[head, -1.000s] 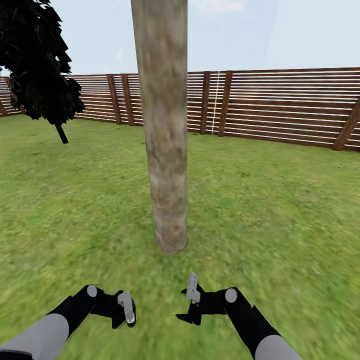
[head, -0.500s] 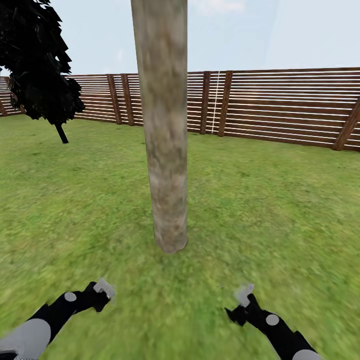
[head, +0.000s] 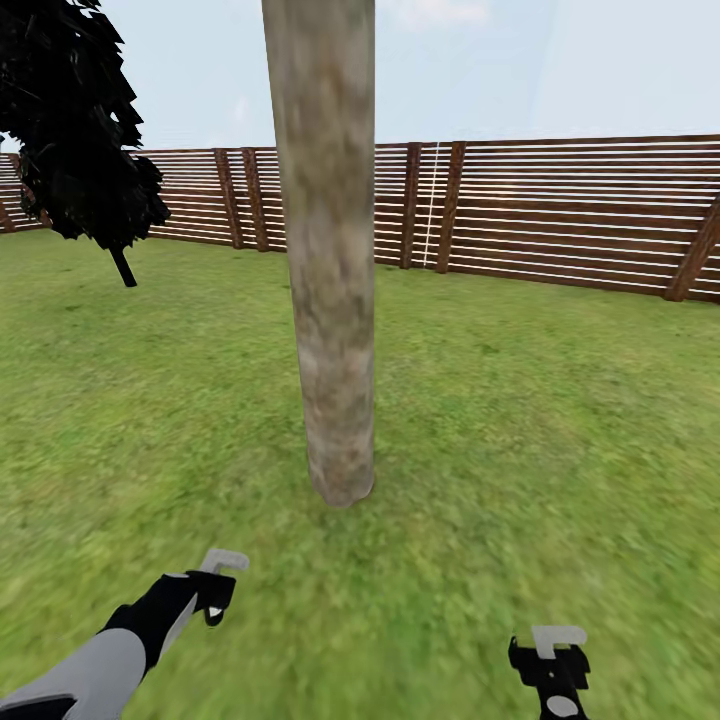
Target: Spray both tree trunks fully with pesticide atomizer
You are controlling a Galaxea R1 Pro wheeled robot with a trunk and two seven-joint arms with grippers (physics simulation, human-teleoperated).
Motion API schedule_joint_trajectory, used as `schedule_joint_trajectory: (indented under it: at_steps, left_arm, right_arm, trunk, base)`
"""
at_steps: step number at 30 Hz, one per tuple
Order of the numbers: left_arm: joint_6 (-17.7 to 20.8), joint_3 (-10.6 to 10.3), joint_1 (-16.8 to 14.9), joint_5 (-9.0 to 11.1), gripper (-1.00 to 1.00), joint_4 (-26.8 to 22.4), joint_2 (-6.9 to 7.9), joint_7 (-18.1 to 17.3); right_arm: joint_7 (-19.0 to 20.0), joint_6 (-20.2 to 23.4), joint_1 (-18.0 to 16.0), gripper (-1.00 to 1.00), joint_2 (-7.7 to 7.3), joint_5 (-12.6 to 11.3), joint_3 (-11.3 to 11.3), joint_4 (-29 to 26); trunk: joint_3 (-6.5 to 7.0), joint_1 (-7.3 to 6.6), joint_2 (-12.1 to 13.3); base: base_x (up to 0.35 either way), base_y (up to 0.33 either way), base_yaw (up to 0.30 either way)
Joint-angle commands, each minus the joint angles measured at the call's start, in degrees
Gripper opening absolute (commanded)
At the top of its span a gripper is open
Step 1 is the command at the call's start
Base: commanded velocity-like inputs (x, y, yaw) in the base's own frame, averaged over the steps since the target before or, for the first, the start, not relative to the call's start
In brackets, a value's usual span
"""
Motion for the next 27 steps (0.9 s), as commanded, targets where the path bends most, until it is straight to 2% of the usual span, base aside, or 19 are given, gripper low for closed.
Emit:
schedule_joint_trajectory:
  at_steps: [1, 4, 7, 9, 10, 16, 20, 23, 27]
  left_arm:
    - [0.4, 0.4, 0.0, -0.6, -1.00, -0.6, -0.16, -0.4]
    - [1.0, 0.5, 0.0, -0.3, -1.00, -3.4, -1.60, -0.5]
    - [3.1, 0.3, -0.2, -0.3, -1.00, -4.9, -5.05, -0.4]
    - [3.9, 0.2, -0.5, -0.3, -1.00, -5.2, -6.76, -0.3]
    - [4.0, 0.2, -0.5, -0.3, -1.00, -5.2, -7.10, -0.3]
    - [4.7, 0.5, -0.7, -0.1, -1.00, -5.4, -7.86, -0.3]
    - [4.7, 0.5, -0.6, -0.2, -1.00, -5.5, -7.85, -0.3]
    - [4.7, 0.6, -0.6, -0.1, -1.00, -5.5, -7.85, -0.3]
    - [4.7, 0.6, -0.1, -0.2, -1.00, -9.1, -7.83, -0.3]
  right_arm:
    - [-0.1, -0.2, 0.0, 1.00, 0.04, 0.5, -0.4, 0.1]
    - [-0.2, -0.2, 0.0, 1.00, 0.07, 0.3, -0.4, 0.1]
    - [-0.3, -0.2, 0.0, 1.00, 0.20, 0.1, -0.5, 0.1]
    - [-0.4, -0.2, 0.0, 1.00, 0.29, 0.1, -0.5, 0.1]
    - [-0.4, -0.2, 0.0, 1.00, 0.32, 0.0, -0.5, 0.1]
    - [-0.5, -0.2, 0.0, 1.00, 0.39, 0.1, -0.6, 0.2]
    - [-0.4, -0.2, 0.0, 1.00, 0.34, 0.1, -0.6, 0.2]
    - [-0.4, -0.2, 0.1, 1.00, 0.34, 0.1, -0.6, 0.2]
    - [-0.4, -0.2, 0.3, 1.00, 0.34, 0.1, -0.6, 0.2]
  trunk:
    - [-0.05, -0.01, 0.0]
    - [-0.05, -0.01, 0.0]
    - [-0.05, -0.01, 0.0]
    - [-0.05, -0.01, 0.0]
    - [-0.05, -0.01, 0.0]
    - [-0.05, -0.01, 0.0]
    - [-0.02, -0.01, 0.0]
    - [0.05, -0.01, 0.0]
    - [0.18, -0.01, 0.0]
  base:
    - [0.000, 0.000, 0.000]
    - [0.135, 0.000, 0.000]
    - [0.273, -0.022, 0.000]
    - [0.294, -0.105, 0.000]
    - [0.289, -0.131, 0.000]
    - [0.280, -0.157, 0.000]
    - [0.260, -0.165, -0.100]
    - [-0.057, -0.182, -0.238]
    - [-0.290, -0.066, -0.253]
